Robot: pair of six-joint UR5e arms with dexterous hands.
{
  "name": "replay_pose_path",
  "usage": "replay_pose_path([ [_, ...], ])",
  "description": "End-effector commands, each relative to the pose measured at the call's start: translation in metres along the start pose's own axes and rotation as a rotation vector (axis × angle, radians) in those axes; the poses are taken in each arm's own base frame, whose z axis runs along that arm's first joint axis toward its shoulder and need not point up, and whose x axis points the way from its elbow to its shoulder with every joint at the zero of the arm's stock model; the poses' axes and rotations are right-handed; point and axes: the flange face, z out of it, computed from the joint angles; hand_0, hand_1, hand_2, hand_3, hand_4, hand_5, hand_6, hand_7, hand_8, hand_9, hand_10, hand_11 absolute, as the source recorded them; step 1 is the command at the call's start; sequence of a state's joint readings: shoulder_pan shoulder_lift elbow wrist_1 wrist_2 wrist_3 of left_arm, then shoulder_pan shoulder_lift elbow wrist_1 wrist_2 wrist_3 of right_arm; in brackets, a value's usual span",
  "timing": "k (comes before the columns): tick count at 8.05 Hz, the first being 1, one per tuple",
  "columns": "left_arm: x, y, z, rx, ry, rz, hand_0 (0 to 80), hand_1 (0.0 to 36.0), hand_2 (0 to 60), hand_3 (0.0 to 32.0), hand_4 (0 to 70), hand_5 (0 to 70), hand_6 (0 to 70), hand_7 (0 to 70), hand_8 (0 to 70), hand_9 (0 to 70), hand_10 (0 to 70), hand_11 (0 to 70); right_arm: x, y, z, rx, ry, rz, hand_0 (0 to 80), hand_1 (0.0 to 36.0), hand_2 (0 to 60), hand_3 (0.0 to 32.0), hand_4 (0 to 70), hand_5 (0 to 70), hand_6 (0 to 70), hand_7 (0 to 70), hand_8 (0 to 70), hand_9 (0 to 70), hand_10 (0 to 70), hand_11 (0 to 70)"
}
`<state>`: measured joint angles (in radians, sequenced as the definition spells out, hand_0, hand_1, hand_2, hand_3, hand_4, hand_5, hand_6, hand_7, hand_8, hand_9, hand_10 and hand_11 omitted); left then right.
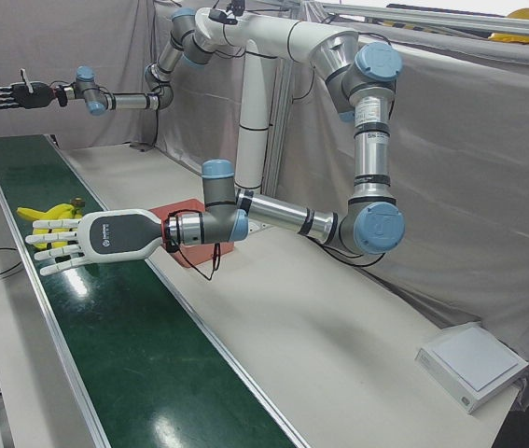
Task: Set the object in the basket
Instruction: 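Reach the left hand toward the yellow bananas on the conveyor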
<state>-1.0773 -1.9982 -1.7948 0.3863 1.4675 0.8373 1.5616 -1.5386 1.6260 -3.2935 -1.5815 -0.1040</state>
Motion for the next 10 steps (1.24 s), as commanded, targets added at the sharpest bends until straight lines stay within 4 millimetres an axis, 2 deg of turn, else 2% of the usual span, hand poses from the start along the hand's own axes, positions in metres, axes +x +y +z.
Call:
replay_pose_path([
  [1,0.018,0.017,0.006,0.025,-0.031,0.142,62.2,20.7,0.0,8.8,3.8,4.0,0.0,2.7,6.7,8.2,0.3,3.1,0.0,0.0,0.0,0.0,0.0,0.0,0.0,0.0,0.0,0.0,0.0,0.0,0.0,0.0,0.0,0.0,0.0,0.0],
  [2,0.024,0.023,0.003,0.022,-0.029,0.154,62.4,20.8,0.0,9.8,3.1,4.7,0.0,2.8,6.6,8.1,0.0,2.7,0.0,0.0,0.0,0.0,0.0,0.001,0.0,0.0,0.0,0.0,0.0,0.0,0.0,0.0,0.0,0.0,0.0,0.0],
  [3,0.018,0.037,0.001,0.019,-0.043,0.157,62.3,20.9,0.0,9.6,3.0,6.3,0.0,2.9,6.8,8.2,0.0,2.6,0.0,0.001,0.0,-0.002,0.0,0.001,0.0,0.0,0.0,0.0,0.0,0.0,0.0,0.0,0.0,0.0,0.0,0.0],
  [4,0.022,0.044,0.005,0.024,-0.034,0.166,61.1,20.9,0.0,10.4,1.7,5.3,0.0,2.7,6.4,7.9,0.0,2.7,0.0,0.0,0.0,0.0,0.0,0.001,0.0,0.0,0.0,0.0,0.0,0.0,0.0,0.0,0.0,0.0,0.0,0.0],
  [6,0.015,0.076,0.017,0.002,-0.041,0.156,60.6,20.6,0.0,9.6,2.6,5.9,0.0,2.9,6.9,8.3,0.0,2.4,0.0,0.0,0.0,0.0,0.0,0.0,0.0,0.0,0.0,0.0,0.0,0.0,0.0,0.0,0.0,0.0,0.0,0.0],
  [8,0.003,0.092,0.021,0.004,-0.042,0.149,59.4,20.3,0.0,6.0,5.0,7.6,0.0,3.3,7.0,8.5,0.6,3.3,0.0,0.0,0.0,0.0,0.0,0.001,0.0,0.0,0.0,0.0,0.0,0.0,0.0,0.0,0.0,0.0,0.0,0.0],
  [9,-0.002,0.094,0.02,0.019,-0.036,0.148,59.0,20.8,0.0,3.6,5.8,10.1,0.0,4.3,7.7,9.3,1.1,4.0,0.0,0.0,0.0,0.0,0.0,0.0,0.0,0.0,0.0,0.0,0.0,0.0,0.0,0.0,0.0,0.0,0.0,0.0],
  [10,-0.013,0.103,0.02,0.013,-0.045,0.142,60.5,23.5,2.6,2.4,6.6,11.1,0.0,5.0,7.9,9.8,1.7,5.1,0.0,0.0,0.0,0.0,0.0,0.0,0.0,0.0,0.0,0.0,0.0,0.0,0.0,0.0,0.0,0.0,0.0,0.0],
])
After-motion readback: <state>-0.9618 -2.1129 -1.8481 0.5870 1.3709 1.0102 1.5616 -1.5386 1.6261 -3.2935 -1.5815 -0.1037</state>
